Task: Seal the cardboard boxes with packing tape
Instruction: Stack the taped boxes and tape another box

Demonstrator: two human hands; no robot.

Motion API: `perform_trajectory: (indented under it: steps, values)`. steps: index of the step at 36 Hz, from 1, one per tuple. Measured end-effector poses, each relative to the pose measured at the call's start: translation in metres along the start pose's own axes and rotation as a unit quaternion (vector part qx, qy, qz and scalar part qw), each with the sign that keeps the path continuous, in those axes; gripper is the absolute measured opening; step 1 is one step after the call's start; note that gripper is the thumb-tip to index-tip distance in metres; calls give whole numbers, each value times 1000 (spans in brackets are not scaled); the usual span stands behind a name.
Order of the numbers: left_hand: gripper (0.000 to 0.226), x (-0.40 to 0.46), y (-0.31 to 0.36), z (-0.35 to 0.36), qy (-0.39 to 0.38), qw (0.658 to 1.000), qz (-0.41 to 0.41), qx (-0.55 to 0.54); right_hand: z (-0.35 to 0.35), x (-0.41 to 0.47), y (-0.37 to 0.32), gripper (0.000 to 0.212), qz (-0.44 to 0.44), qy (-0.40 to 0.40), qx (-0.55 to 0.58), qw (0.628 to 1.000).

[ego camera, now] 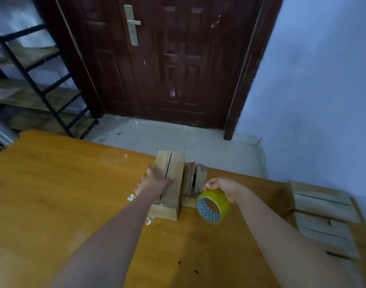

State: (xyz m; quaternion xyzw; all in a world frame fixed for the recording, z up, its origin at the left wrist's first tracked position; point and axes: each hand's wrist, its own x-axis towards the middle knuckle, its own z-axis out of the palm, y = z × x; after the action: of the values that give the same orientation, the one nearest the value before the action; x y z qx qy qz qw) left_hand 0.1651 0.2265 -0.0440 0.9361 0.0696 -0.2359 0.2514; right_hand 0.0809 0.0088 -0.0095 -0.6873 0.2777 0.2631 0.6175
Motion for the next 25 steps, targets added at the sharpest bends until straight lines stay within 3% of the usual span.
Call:
perform_trajectory:
  steps: [3,9,25]
  values:
    - [97,3,-3,7,-34,997,11,-76,2,4,0,21,18,-18,-15,1000]
    - [92,-6,-8,3,-39,994,44,-94,6,-8,15,21,29,-39,-26,998]
    - [94,-160,-35,90,-48,994,87,-51,-24,-130,142,26,44,-39,-98,993]
